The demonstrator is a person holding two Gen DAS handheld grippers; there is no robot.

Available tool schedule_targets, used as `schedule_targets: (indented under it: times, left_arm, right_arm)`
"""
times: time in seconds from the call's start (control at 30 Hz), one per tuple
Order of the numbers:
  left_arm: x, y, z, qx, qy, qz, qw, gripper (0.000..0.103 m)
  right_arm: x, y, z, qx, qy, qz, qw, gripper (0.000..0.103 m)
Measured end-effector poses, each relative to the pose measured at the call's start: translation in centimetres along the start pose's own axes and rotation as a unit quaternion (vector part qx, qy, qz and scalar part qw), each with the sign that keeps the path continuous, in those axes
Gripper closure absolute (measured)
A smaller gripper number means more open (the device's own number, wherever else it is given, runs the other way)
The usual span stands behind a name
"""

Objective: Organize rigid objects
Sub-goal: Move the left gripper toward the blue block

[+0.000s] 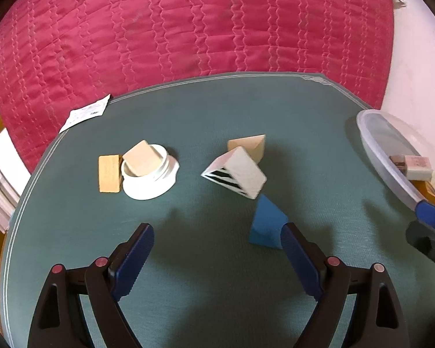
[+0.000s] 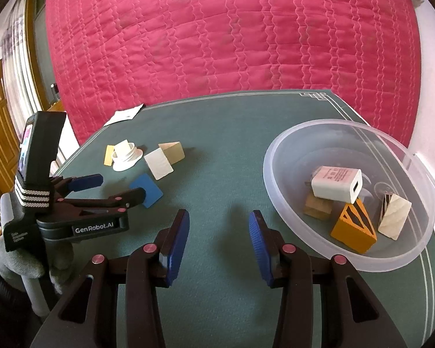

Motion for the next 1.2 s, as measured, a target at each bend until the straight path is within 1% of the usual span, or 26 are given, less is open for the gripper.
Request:
schedule_targets:
  times: [0.07, 0.17, 0.43, 0.63, 0.83, 0.87, 0.93, 0.97, 1.0, 1.03, 1.17, 1.2]
  left_arm:
    - [-0.1, -0.2, -0.4, 0.004, 0.002, 0.003, 1.0, 0.012]
    - [-0.5, -1.0, -0.5, 0.001, 0.018, 0.015, 0.9997, 0.012]
    - [-1.2, -3.0, 0.6, -0.028, 0.069, 0.03, 0.9968, 0.011]
    - [0.0, -1.9, 1.2, -0.036, 0.068, 0.033, 0.9965, 0.011]
    - [1.3, -0.9, 2.6, -0.037, 0.09, 0.037, 0.9945, 0.012]
    - [1.2, -0.9, 2.5, -0.034, 0.092, 0.037, 0.9945, 0.014]
    - [1.2, -0.9, 2.0, -0.021, 0.091, 0.04, 0.9948, 0.025]
    - [1.2, -0.9, 1.9, -0.018, 0.09, 0.04, 0.995, 0.027]
    - [1.2, -0.9, 1.7, -0.018, 0.087, 0.04, 0.9953, 0.033]
    - [1.2, -0.8, 1.4, -0.014, 0.084, 0.04, 0.9956, 0.037]
    - [1.5, -0.5, 1.3, -0.014, 0.091, 0.037, 0.995, 0.041]
    - [1.5, -0.4, 1.4, -0.016, 0.094, 0.034, 0.9949, 0.044]
  right_arm:
    - [0.0, 0.0, 0.0, 0.001, 0.0, 0.001, 1.0, 0.058]
    - [0.0, 0.0, 0.0, 0.0, 0.0, 0.0, 1.0, 0.058]
    - [0.1, 0.0, 0.2, -0.001, 0.003, 0.002, 1.0, 0.058]
    - [0.1, 0.0, 0.3, -0.004, 0.006, 0.001, 1.0, 0.058]
    - [0.3, 0.0, 0.8, -0.009, 0.014, 0.001, 1.0, 0.058]
    - [0.3, 0.0, 0.9, -0.009, 0.015, 0.0, 1.0, 0.058]
    - [0.3, 0.1, 0.9, -0.009, 0.016, -0.001, 1.0, 0.058]
    - [0.3, 0.0, 0.9, -0.008, 0.016, -0.001, 1.0, 0.058]
    - [0.3, 0.0, 0.9, -0.009, 0.016, -0.001, 1.0, 0.058]
    - [0.3, 0.0, 0.9, -0.009, 0.016, 0.0, 1.0, 0.058]
    - [0.4, 0.1, 0.9, -0.01, 0.015, 0.001, 1.0, 0.058]
    - [0.4, 0.1, 0.9, -0.01, 0.015, 0.001, 1.0, 0.058]
Point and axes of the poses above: each gripper's, at about its wrist camera, not at the fingertips, and y roughly against the way its jaws point, z to its left, x to its underside, the point moved 8 cm from there along -y, roughly the way its jaws point, and after that the axes turned 9 degrees about x, right-handed, at the moved point
